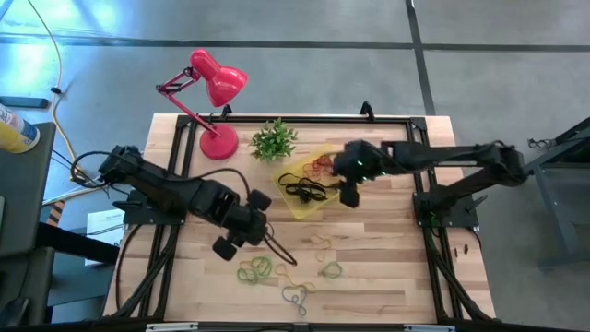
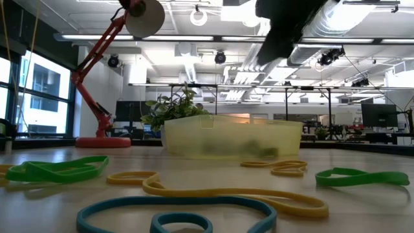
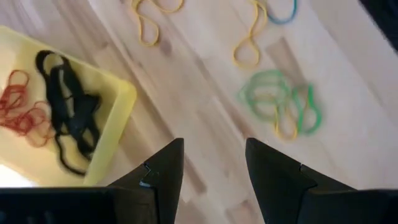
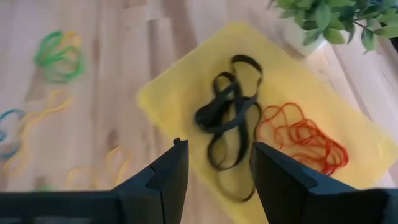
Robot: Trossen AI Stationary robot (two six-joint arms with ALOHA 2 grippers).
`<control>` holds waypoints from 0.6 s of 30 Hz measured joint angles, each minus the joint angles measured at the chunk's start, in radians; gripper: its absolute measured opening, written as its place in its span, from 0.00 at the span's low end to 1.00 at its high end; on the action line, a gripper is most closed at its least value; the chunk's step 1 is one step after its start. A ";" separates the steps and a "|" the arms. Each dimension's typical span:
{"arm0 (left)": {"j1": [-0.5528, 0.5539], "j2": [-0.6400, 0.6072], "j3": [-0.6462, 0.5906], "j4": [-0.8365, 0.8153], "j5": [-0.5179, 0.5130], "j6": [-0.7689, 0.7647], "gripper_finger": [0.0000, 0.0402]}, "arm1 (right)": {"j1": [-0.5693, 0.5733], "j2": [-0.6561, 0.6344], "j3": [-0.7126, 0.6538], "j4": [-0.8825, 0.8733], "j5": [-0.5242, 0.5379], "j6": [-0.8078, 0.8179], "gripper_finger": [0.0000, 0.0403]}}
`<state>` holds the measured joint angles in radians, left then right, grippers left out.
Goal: Pick and place rubber bands into bin
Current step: Put the green rubber band into the transparent yellow bin
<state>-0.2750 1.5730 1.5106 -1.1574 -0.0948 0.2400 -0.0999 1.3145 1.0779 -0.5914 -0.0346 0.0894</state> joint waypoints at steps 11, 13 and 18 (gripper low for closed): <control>-0.075 0.015 -0.331 0.457 0.060 -0.244 0.40 | 0.449 -0.202 0.000 -0.208 0.362 0.281 0.39; -0.073 0.015 -0.378 0.536 0.060 -0.282 0.40 | 0.536 -0.219 0.000 -0.246 0.444 0.360 0.39; -0.072 0.016 -0.451 0.607 0.019 -0.330 0.40 | 0.718 -0.230 -0.001 -0.360 0.598 0.555 0.38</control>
<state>-0.3470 1.5894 1.0599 -0.5500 -0.0760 -0.0902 0.6177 1.0849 1.0773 -0.9516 0.5637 0.6449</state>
